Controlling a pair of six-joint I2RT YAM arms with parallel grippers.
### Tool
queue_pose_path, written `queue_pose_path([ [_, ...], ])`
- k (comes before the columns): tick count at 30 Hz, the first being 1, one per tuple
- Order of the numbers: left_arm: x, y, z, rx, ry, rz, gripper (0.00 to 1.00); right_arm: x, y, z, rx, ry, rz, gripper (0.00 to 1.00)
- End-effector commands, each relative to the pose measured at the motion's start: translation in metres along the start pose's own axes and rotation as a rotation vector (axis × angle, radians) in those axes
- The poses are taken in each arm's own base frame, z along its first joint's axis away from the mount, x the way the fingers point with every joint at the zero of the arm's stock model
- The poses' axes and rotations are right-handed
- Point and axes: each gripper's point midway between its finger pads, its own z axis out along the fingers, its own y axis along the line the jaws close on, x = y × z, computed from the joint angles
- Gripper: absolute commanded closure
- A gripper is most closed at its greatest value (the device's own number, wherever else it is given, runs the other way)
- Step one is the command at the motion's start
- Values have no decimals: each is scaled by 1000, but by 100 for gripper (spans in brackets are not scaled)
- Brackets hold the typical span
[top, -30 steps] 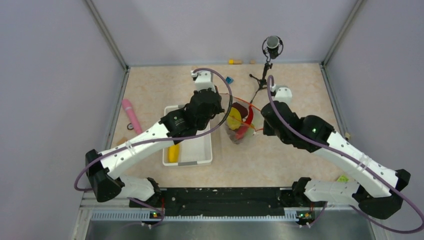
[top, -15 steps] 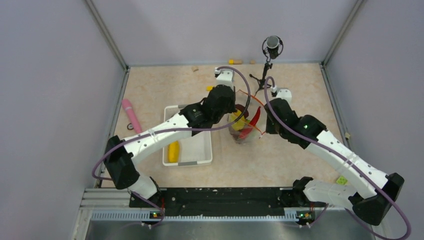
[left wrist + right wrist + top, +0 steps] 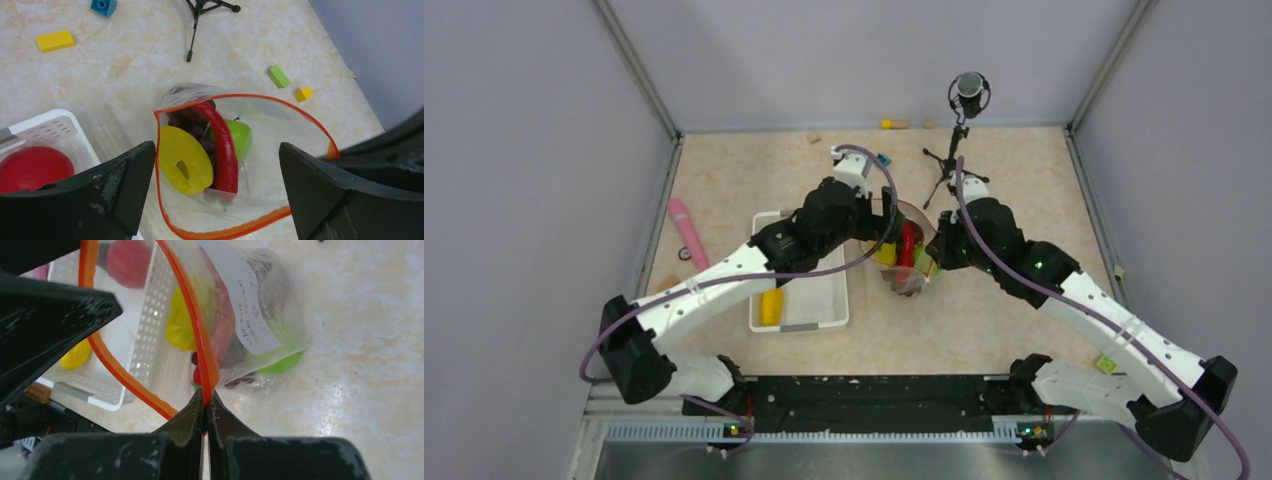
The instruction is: Place the food in the zip-top bag and seal the zipper
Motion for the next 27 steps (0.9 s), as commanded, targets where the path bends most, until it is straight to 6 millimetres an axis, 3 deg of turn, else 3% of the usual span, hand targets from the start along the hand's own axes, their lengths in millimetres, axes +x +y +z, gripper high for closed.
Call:
queue_pose_path([
  [1, -23, -20, -48, 152, -94, -64, 2, -22, 30, -2, -157, -77, 20, 100],
  [6, -8, 13, -87, 78, -117, -134, 2, -28, 42, 0, -210, -95, 32, 100],
  [9, 4, 50, -108, -57, -155, -200, 2, -27, 41, 1, -209, -94, 32, 100],
  [14, 28, 117, -124, -351, -195, -285, 2, -19, 45, 7, -236, -70, 22, 100],
  [21, 48, 172, -85, -459, -142, -418, 2, -17, 46, 10, -244, -64, 9, 100],
  [27, 49, 192, -45, -446, -169, -447, 2, -16, 43, 10, -233, -66, -10, 100],
])
